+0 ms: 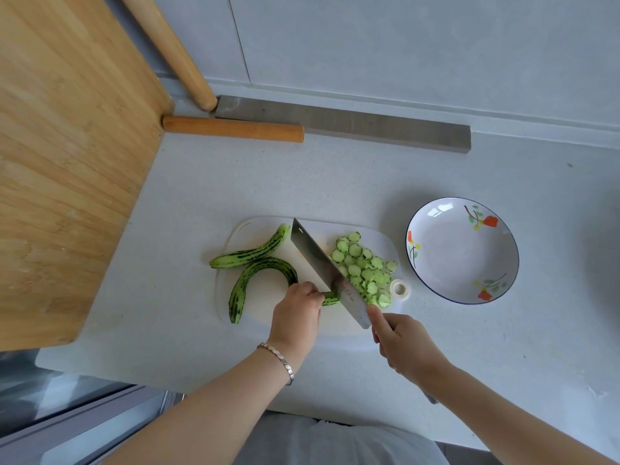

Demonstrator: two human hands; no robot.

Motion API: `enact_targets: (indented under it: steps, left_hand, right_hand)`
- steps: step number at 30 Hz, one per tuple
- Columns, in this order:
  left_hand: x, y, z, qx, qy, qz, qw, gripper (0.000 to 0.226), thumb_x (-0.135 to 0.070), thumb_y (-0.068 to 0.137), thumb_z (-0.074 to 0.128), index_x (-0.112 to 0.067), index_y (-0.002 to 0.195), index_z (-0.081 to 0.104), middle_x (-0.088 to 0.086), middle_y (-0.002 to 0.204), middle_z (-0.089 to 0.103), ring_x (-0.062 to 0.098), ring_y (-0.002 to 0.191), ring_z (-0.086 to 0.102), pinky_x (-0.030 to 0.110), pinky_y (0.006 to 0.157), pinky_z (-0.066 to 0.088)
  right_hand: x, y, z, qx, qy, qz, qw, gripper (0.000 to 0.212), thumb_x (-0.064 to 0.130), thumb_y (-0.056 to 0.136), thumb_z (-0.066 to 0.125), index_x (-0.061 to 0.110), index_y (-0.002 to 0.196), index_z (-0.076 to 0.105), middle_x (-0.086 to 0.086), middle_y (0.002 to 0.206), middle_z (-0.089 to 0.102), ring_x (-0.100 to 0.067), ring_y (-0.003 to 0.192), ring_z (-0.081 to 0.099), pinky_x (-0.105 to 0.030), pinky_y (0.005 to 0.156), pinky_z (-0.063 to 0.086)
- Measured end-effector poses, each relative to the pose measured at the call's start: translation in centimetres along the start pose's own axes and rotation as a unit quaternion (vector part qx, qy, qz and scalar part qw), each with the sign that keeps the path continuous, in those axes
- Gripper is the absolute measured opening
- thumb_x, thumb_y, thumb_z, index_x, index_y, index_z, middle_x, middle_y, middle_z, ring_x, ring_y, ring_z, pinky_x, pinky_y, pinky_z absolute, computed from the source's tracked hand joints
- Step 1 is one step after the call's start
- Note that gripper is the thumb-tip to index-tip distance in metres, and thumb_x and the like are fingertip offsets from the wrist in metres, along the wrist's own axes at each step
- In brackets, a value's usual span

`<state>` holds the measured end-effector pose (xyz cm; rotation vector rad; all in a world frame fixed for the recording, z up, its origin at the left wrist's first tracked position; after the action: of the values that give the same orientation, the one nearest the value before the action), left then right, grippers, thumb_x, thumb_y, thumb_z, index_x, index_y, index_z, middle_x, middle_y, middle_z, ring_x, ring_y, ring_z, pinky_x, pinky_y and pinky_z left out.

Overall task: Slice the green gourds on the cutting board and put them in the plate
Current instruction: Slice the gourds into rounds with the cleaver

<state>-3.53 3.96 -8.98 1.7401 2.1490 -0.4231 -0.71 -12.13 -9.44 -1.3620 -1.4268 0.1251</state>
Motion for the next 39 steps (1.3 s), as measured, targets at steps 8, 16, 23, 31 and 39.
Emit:
enact_targets:
  steps: [8, 16, 23, 31, 39]
  left_hand:
    - [0.4, -0.1, 0.6, 0.011, 0.005, -0.014, 1.0, 0.027, 0.006, 0.045, 0.085, -0.011, 0.059, 0.069, -0.002, 0.065, 0.06, 0.019, 0.059, 0.056, 0.017, 0.032, 0.035]
    - [0.9, -0.3, 0.5, -0.005, -0.03, -0.009, 0.999, 0.034, 0.015, 0.046, 0.083, -0.006, 0.071, 0.073, 0.002, 0.068, 0.062, 0.023, 0.062, 0.059, 0.023, 0.032, 0.045]
    - [0.6, -0.1, 0.4, 0.004, -0.019, -0.008, 1.0, 0.037, 0.013, 0.04, 0.085, -0.009, 0.066, 0.073, 0.0, 0.063, 0.061, 0.021, 0.06, 0.06, 0.02, 0.032, 0.042]
    - [0.8, -0.2, 0.7, 0.009, -0.015, -0.019, 1.0, 0.037, 0.01, 0.042, 0.085, -0.013, 0.067, 0.073, -0.003, 0.063, 0.059, 0.02, 0.059, 0.057, 0.018, 0.032, 0.04]
    - [1.3, 0.1, 0.6, -0.009, -0.035, -0.032, 0.999, 0.026, 0.012, 0.048, 0.081, -0.008, 0.058, 0.067, 0.0, 0.062, 0.061, 0.02, 0.056, 0.056, 0.024, 0.034, 0.045]
  right_hand:
    - [-1.1, 0.9, 1.2, -0.008, -0.017, 0.012, 1.0, 0.052, 0.057, 0.091, 0.035, 0.011, 0.067, 0.039, -0.008, 0.062, 0.038, -0.018, 0.057, 0.033, -0.029, 0.058, 0.029]
    - [-1.3, 0.6, 0.7, -0.001, 0.091, 0.041, 0.995, 0.053, 0.056, 0.091, 0.039, 0.012, 0.061, 0.041, 0.007, 0.042, 0.034, -0.01, 0.036, 0.027, -0.02, 0.041, 0.025]
    - [-0.2, 0.0, 0.6, 0.0, 0.042, 0.008, 0.999, 0.052, 0.056, 0.091, 0.037, 0.012, 0.064, 0.041, 0.0, 0.049, 0.036, -0.014, 0.043, 0.029, -0.025, 0.048, 0.028]
    - [-0.2, 0.7, 1.9, -0.017, -0.011, 0.005, 1.0, 0.051, 0.056, 0.092, 0.035, 0.011, 0.067, 0.039, -0.008, 0.063, 0.036, -0.018, 0.058, 0.031, -0.029, 0.058, 0.027]
    - [-0.7, 0.6, 1.1, -0.018, 0.039, 0.02, 0.999, 0.053, 0.056, 0.092, 0.036, 0.011, 0.066, 0.043, -0.005, 0.058, 0.042, -0.017, 0.05, 0.035, -0.027, 0.053, 0.032]
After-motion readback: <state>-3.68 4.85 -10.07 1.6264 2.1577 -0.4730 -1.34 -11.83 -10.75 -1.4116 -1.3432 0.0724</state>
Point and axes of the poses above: each hand's wrist, its own y-axis towards the middle knuckle, its own z-axis out of the palm, x = y × z, the point moved 8 cm from there along y, towards the middle knuckle
